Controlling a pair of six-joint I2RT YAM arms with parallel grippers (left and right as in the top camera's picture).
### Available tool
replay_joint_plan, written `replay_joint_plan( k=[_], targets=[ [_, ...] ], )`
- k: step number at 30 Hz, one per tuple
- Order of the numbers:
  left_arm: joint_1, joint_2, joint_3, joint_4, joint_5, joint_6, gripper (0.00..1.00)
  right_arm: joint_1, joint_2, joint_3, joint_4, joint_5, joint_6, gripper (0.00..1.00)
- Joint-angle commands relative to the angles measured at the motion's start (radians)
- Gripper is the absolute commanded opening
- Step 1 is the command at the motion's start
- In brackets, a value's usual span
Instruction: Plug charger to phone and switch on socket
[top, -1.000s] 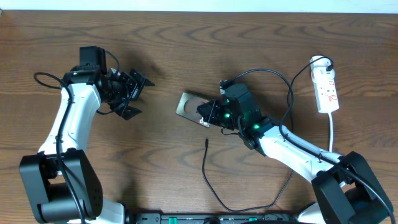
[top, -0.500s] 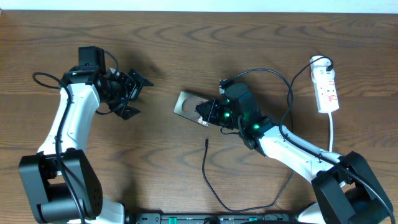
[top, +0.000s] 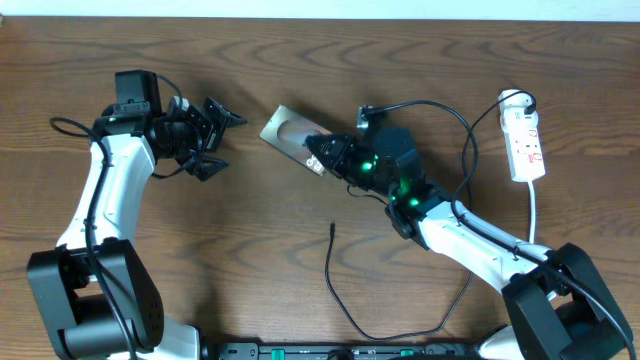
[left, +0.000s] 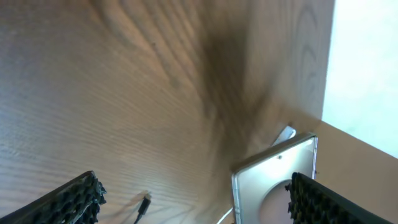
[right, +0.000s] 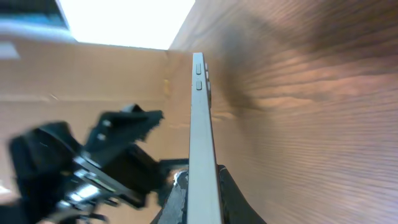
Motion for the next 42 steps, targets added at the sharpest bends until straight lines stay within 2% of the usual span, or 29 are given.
replay_joint_plan(
  k=[1,6,14,24,31,42],
  targets=[
    [0.004,-0.019,0.008,0.04,0.03,-0.032,0.92,-0.022,-0.006,0.018,0.047,0.02,0.184,0.01],
    [0.005,-0.018,-0.037,0.179,0.105,-0.124,0.92,-0.028,-0.006,0.018,0.092,0.079,0.283,0.01],
    [0.005,-0.018,-0.053,0.29,0.119,-0.194,0.92,-0.027,-0.006,0.018,0.096,0.117,0.331,0.01],
    [0.001,-0.018,-0.054,0.526,0.156,-0.367,0.92,-0.006,-0.006,0.018,0.177,0.208,0.468,0.01],
    [-0.027,-0.018,-0.055,0.586,0.159,-0.376,0.92,0.03,-0.006,0.018,0.18,0.293,0.486,0.01],
    [-0.054,-0.014,-0.057,0.631,0.16,-0.377,0.92,0.048,-0.006,0.018,0.207,0.296,0.508,0.01]
  ],
)
